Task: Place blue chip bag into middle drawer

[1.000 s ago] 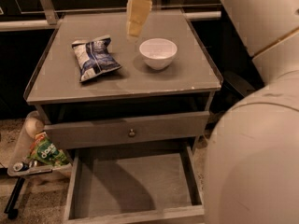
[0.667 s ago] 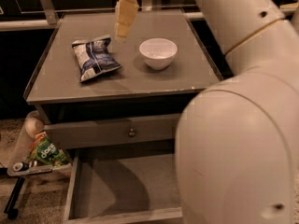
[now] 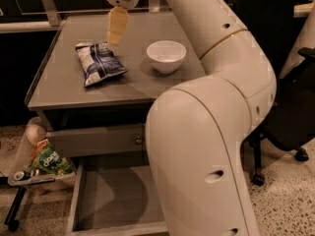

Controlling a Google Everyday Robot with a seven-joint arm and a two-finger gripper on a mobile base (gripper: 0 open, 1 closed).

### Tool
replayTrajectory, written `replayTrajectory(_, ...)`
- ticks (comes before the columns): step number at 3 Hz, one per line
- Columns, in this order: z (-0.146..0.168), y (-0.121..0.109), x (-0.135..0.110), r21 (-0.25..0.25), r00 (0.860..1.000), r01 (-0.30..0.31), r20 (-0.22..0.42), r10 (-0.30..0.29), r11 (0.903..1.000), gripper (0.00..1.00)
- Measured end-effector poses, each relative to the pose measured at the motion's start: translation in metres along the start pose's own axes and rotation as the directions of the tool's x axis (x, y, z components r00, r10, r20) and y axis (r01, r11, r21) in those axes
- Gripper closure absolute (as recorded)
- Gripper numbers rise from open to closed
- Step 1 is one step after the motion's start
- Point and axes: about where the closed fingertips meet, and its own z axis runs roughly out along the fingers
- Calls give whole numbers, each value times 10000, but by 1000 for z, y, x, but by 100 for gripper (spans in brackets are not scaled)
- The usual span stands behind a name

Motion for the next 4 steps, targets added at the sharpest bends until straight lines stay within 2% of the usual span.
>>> replayTrajectory(1, 16, -2, -6, -32, 9997, 101, 200, -100, 9999, 0)
replayTrajectory(3, 79, -7, -15, -574, 9981, -273, 535, 304, 9980, 0)
replayTrajectory(4, 104, 0, -15, -1003, 9960, -527, 663, 595, 9936, 0)
